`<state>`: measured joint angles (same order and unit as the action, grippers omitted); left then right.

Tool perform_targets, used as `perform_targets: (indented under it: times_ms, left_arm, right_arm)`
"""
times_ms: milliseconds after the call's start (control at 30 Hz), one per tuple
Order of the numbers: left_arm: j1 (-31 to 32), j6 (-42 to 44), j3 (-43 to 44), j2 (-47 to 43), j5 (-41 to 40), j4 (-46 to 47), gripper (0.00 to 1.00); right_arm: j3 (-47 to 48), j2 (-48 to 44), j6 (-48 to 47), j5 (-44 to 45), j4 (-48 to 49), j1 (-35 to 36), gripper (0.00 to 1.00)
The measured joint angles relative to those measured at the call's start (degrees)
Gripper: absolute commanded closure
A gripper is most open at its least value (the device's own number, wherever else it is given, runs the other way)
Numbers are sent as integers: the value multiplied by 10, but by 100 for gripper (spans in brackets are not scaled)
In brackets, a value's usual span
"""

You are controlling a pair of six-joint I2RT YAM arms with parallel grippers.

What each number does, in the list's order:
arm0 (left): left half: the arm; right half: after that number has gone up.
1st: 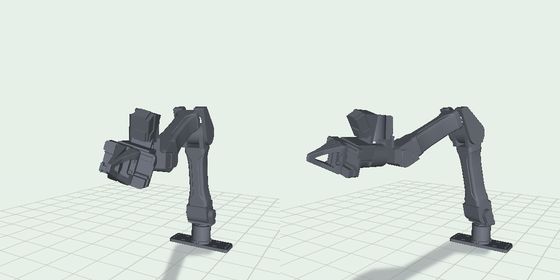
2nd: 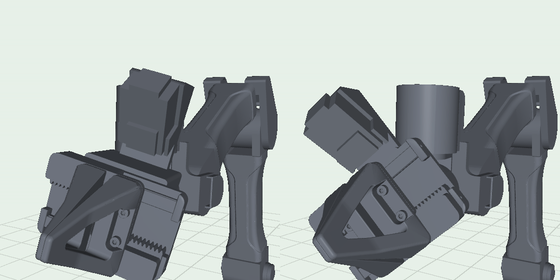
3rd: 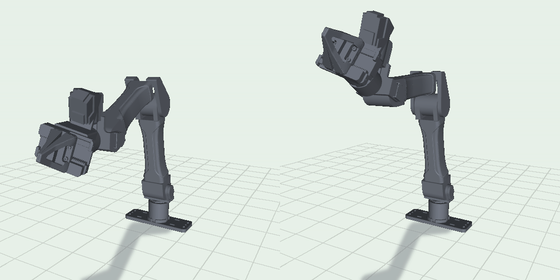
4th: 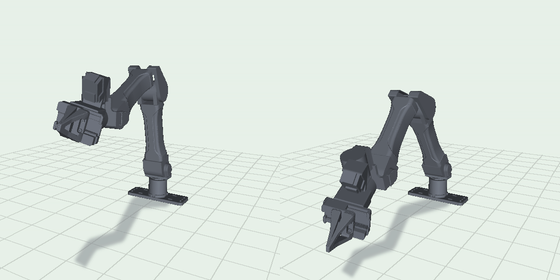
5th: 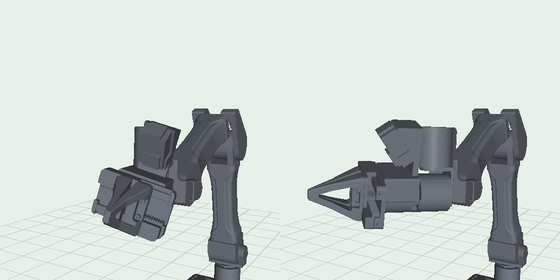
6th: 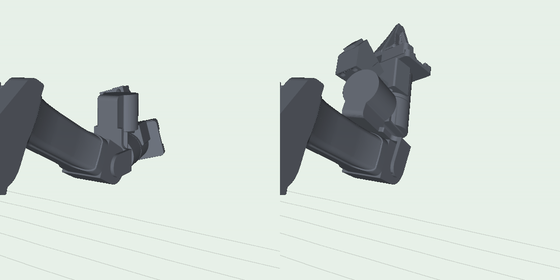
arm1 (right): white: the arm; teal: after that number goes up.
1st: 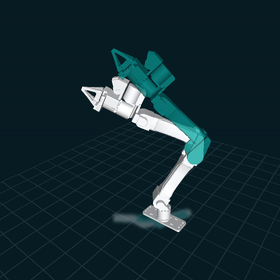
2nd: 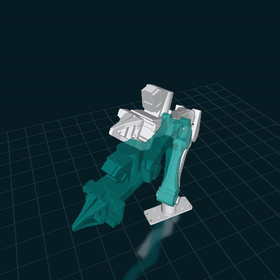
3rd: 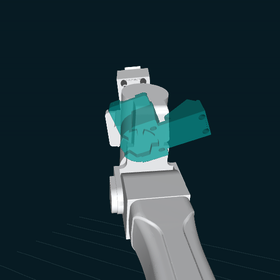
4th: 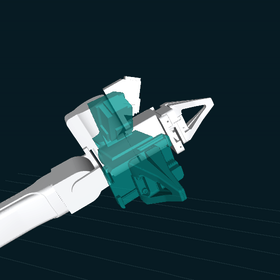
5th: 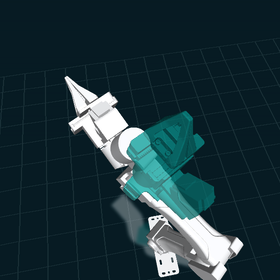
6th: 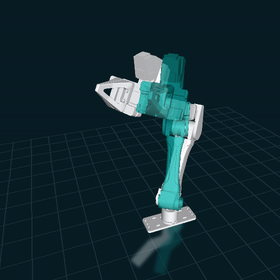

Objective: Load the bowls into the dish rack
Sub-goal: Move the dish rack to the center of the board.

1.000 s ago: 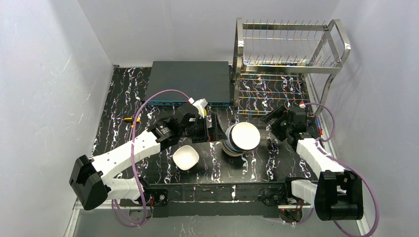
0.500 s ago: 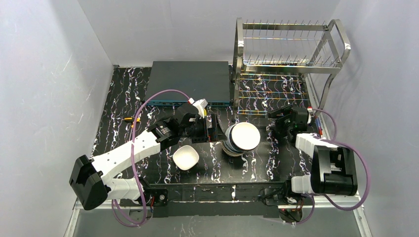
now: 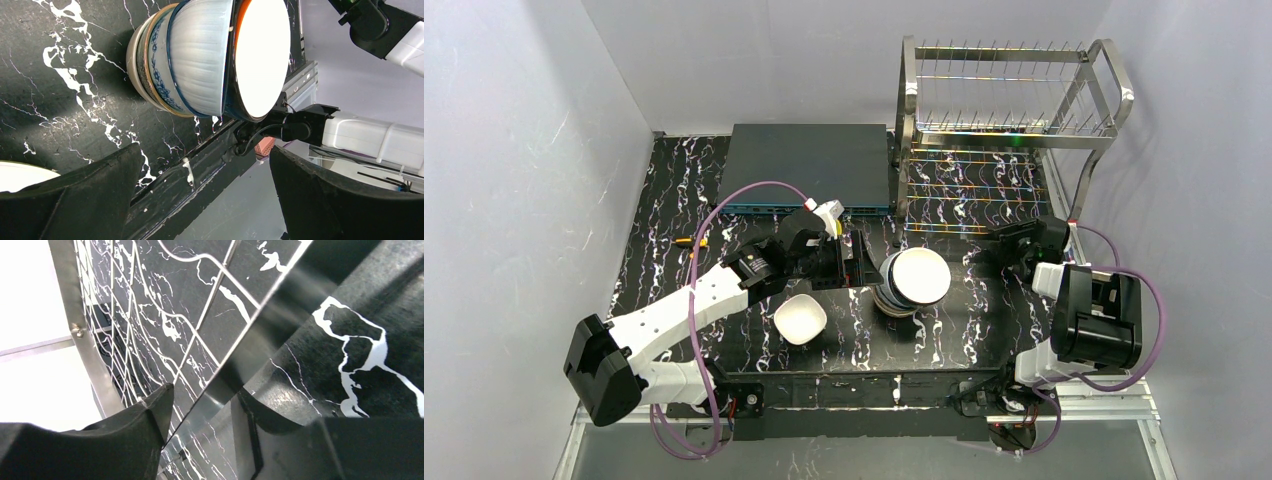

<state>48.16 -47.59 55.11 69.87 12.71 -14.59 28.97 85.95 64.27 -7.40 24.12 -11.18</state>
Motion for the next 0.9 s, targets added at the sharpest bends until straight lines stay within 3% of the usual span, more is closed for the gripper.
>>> perform_targets:
  times_ms: [200,400,900]
  left_arm:
    - [0,0,0,0,-1,0,2]
    - [0,0,0,0,-1,3,2]
    - [0,0,-5,-12,-1,8,2]
  right_arm:
    - [0,-22,-1,0,-10,0,58]
    - [-22,-75,-2,13,-66,-1,73]
    - [-53,-166,18,12,-163,3,73]
